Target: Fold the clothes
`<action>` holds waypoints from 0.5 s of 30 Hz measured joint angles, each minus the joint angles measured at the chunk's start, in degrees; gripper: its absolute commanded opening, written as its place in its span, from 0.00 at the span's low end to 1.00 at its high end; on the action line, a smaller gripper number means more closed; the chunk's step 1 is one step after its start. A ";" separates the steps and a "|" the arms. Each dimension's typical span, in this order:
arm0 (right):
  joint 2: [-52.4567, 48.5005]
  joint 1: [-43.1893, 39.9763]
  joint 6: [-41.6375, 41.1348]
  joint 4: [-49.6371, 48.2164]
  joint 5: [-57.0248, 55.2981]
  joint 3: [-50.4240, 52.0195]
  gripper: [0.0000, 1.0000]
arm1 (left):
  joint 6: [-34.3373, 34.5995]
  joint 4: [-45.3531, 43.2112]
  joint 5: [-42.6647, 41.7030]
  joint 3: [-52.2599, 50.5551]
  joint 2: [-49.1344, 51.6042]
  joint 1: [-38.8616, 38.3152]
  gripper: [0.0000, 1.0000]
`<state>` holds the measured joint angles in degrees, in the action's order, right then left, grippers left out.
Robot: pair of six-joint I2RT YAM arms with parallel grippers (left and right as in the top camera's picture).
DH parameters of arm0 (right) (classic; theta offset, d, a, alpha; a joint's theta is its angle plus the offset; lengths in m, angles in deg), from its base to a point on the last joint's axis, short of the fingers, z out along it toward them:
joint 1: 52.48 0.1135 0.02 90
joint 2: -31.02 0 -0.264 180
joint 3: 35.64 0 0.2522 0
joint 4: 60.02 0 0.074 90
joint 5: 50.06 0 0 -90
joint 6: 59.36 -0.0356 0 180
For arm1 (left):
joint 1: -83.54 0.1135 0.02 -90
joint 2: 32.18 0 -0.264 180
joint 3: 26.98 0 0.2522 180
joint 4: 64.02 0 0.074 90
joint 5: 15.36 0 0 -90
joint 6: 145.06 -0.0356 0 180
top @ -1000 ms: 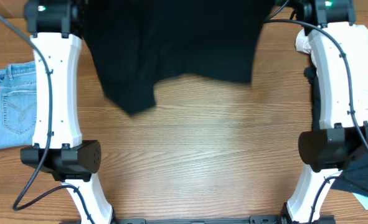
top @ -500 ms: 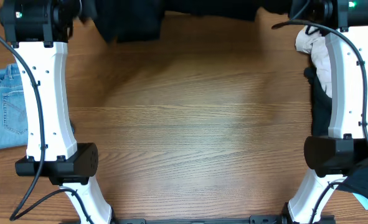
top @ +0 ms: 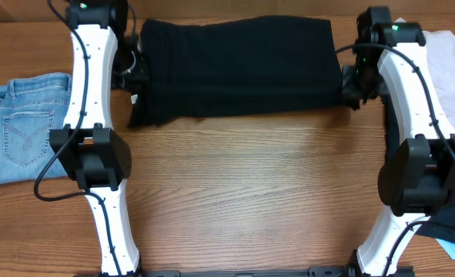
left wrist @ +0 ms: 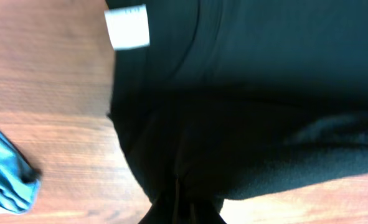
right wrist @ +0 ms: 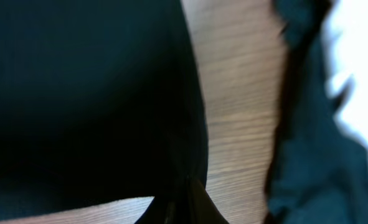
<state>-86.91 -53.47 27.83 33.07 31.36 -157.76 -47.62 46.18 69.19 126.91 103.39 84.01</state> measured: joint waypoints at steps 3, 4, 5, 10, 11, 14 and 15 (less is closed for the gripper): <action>0.00 -1.27 0.00 0.02 2.40 4.44 0.07 | 0.00 0.22 -0.59 -4.22 -0.02 0.00 0.04; 0.00 -1.68 0.00 -0.02 3.08 5.57 0.07 | 0.00 0.22 -0.63 -5.44 -0.02 0.00 0.04; -0.02 -2.14 0.00 0.00 3.85 6.71 0.07 | 0.00 0.11 -0.81 -7.19 -0.02 -0.11 0.04; 0.00 -3.58 -0.46 2.01 5.84 10.29 0.07 | -0.15 0.15 -1.03 -17.31 -0.02 -1.03 0.04; -0.02 -3.72 -0.57 2.86 6.05 10.69 0.07 | -0.15 0.15 -0.98 -19.23 -0.02 -1.29 0.04; 0.00 -3.93 -0.70 4.55 6.27 11.30 0.07 | -0.17 0.20 -0.52 -25.09 -0.02 -2.56 0.04; -0.02 -3.96 -0.85 5.20 6.27 11.32 0.07 | -0.15 0.17 0.00 -26.99 -0.02 -3.13 0.04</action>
<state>-86.93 -57.43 26.98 38.27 37.63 -146.43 -47.77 46.35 69.19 99.92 103.36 80.89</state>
